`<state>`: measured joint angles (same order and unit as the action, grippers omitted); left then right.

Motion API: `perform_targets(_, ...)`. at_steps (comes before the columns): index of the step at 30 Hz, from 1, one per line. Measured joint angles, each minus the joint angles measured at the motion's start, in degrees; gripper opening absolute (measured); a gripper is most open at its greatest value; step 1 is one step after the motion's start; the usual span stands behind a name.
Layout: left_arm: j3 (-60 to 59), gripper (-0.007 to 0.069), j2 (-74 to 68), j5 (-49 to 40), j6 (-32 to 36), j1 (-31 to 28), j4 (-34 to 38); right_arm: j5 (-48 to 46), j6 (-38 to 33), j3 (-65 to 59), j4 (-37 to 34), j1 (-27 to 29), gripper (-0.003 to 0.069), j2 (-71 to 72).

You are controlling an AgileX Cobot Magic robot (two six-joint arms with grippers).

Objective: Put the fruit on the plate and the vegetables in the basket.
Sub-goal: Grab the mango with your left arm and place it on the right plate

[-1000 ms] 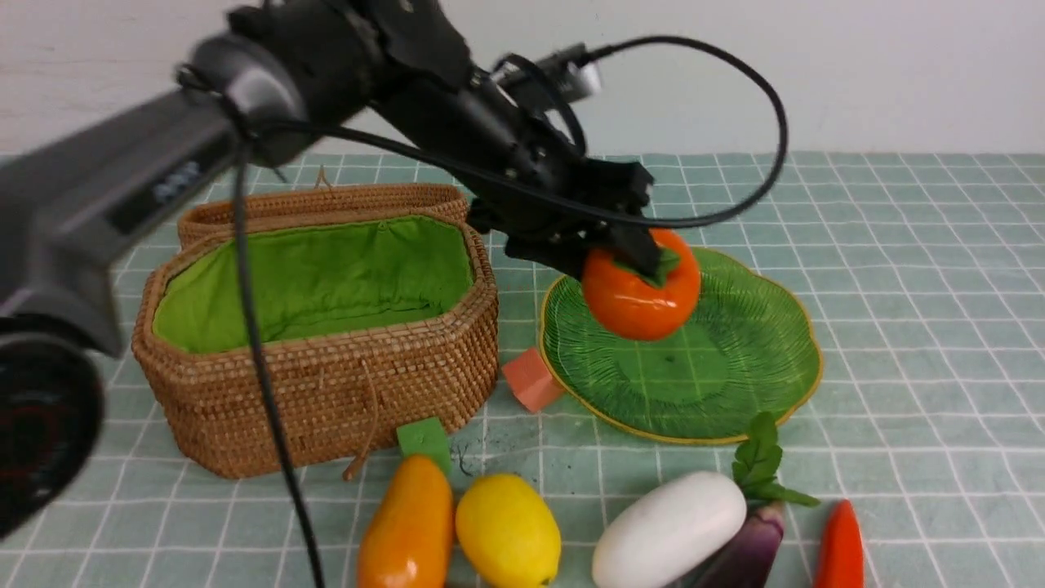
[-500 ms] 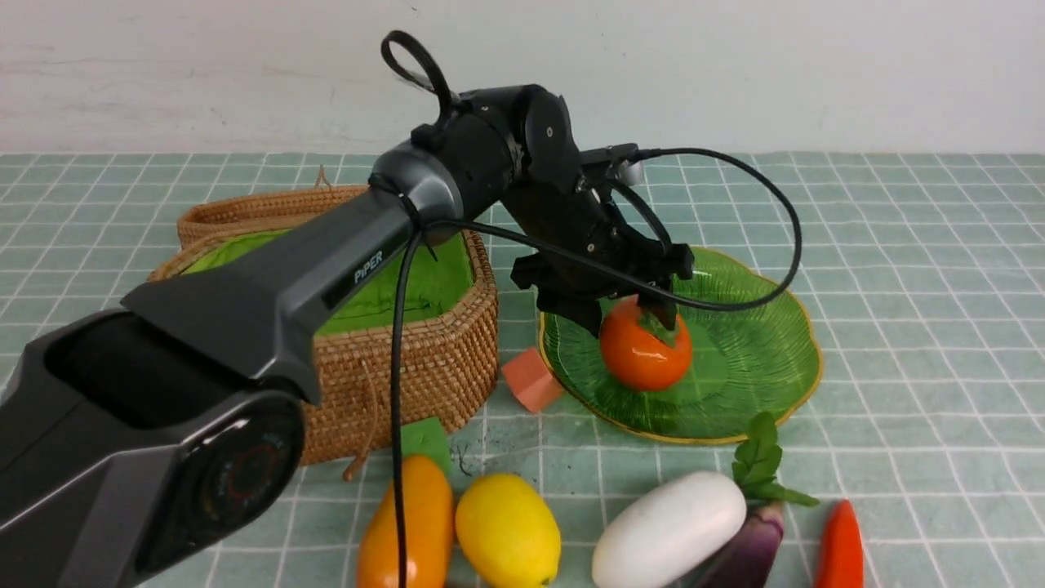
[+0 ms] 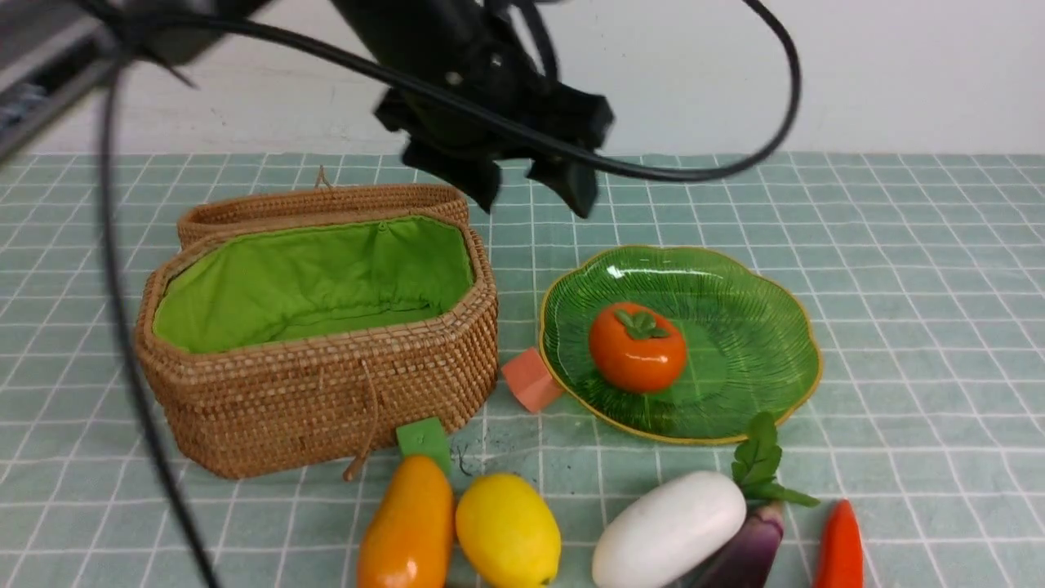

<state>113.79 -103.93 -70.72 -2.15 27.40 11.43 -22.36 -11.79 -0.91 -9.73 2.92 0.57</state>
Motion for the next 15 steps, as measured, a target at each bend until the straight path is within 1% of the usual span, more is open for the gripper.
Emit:
perform_targets(1, -4.44, 0.0615, 4.68, -0.05, -1.12, -0.91, -1.81, 0.0, 0.0, 0.0, 0.0, 0.0, 0.0241, 0.0)
perform_targets(2, -4.44, 0.0615, 4.68, -0.05, -1.12, -1.03, -1.81, 0.0, 0.0, 0.0, 0.0, 0.0, 0.0241, 0.0)
perform_targets(3, -11.84, 0.0612, 9.37, -0.05, -2.86, -1.72, -4.96, 0.0, 0.0, 0.0, 0.0, 0.0, 0.0241, 0.0)
perform_targets(4, -14.49, 0.0612, 11.46, -0.05, -3.65, -1.85, -5.87, 0.0, 0.0, 0.0, 0.0, 0.0, 0.0241, 0.0)
perform_targets(5, -21.03, 0.0612, 14.16, -0.05, -4.76, -1.99, -7.45, 0.0, 0.0, 0.0, 0.0, 0.0, 0.0241, 0.0)
perform_targets(7, -29.66, 0.0612, 17.2, 0.96, -5.9, -1.99, -7.87, 0.0, 0.0, 0.0, 0.0, 0.0, 0.0241, 0.0)
perform_targets(10, -41.41, 0.061, 18.66, 6.73, -6.35, -1.93, -6.99, 0.0, 0.0, 0.0, 0.0, 0.0, 0.0241, 0.0)
perform_targets(12, -46.94, 0.0609, 18.08, 11.86, -6.54, -1.93, -6.18, 0.0, 0.0, 0.0, 0.0, 0.0, 0.0241, 0.0)
perform_targets(13, -47.45, 0.0609, 17.97, 12.44, -6.54, -1.93, -6.12, 0.0, 0.0, 0.0, 0.0, 0.0, 0.0241, 0.0)
perform_targets(14, -51.18, 0.061, 16.75, 17.25, -6.62, -1.93, -5.64, 0.0, 0.0, 0.0, 0.0, 0.0, 0.0241, 0.0)
perform_targets(15, -52.22, 0.061, 15.93, 19.09, -6.65, -1.93, -5.37, 0.0, 0.0, 0.0, 0.0, 0.0, 0.0241, 0.0)
